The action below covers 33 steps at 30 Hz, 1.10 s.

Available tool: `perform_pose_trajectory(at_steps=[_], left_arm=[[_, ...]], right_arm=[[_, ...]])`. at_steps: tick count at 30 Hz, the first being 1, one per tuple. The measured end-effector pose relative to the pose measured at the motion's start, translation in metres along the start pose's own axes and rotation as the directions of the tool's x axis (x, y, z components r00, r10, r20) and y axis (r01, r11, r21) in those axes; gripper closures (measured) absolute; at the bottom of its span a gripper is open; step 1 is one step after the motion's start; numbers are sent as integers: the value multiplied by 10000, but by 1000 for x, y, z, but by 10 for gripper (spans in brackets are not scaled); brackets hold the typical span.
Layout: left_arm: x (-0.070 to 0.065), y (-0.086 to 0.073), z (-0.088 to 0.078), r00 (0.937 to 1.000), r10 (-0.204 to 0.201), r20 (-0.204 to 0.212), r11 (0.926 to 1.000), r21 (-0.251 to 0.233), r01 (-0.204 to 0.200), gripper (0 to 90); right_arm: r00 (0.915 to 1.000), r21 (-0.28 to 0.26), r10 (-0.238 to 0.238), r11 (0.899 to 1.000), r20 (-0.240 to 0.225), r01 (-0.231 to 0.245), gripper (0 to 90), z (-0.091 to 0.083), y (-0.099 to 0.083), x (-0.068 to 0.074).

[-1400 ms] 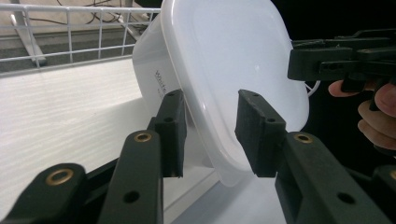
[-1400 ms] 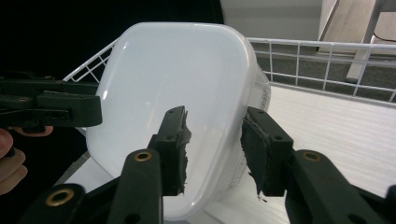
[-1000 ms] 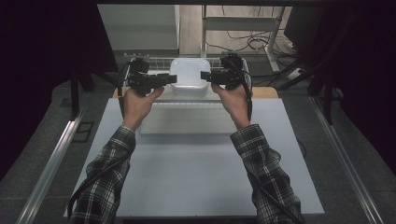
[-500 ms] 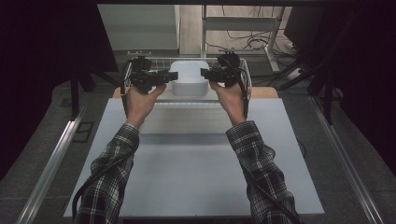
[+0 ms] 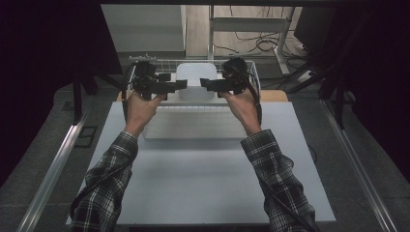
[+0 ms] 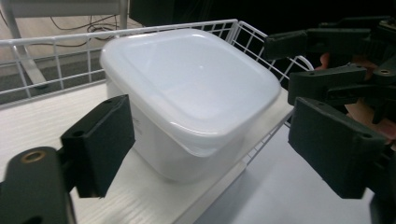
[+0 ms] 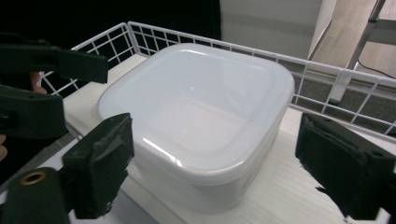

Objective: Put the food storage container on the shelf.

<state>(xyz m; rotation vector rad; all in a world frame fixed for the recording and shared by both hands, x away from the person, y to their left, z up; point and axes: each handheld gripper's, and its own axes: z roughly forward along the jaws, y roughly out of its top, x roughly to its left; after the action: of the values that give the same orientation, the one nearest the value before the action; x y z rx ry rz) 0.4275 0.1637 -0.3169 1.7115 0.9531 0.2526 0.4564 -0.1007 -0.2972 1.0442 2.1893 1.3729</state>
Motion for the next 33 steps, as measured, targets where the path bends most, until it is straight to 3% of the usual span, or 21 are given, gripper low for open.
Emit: perform_pose_trajectory(at_steps=[5,7,11,23,33], left_arm=[[-10,-1,-1,9987,496,109,9986,196,-498,93],[-15,-3,-1,9954,956,-45,9948,347,-954,76],[-18,-7,-1,9927,1202,-20,9918,449,-1200,61],[-21,-21,-10,9865,1636,-60,9850,558,-1630,45],[-24,-41,-16,9866,1629,46,9856,456,-1630,41]], right_arm=[[9996,137,-290,9995,55,289,45,-3,-3,5],[9985,226,-528,9984,125,525,26,-5,-5,7],[9970,236,-759,9969,146,756,10,-8,-8,10],[9953,235,-969,9950,32,968,0,-17,-24,10],[9934,101,-1135,9935,-172,1137,0,-27,-43,12]])
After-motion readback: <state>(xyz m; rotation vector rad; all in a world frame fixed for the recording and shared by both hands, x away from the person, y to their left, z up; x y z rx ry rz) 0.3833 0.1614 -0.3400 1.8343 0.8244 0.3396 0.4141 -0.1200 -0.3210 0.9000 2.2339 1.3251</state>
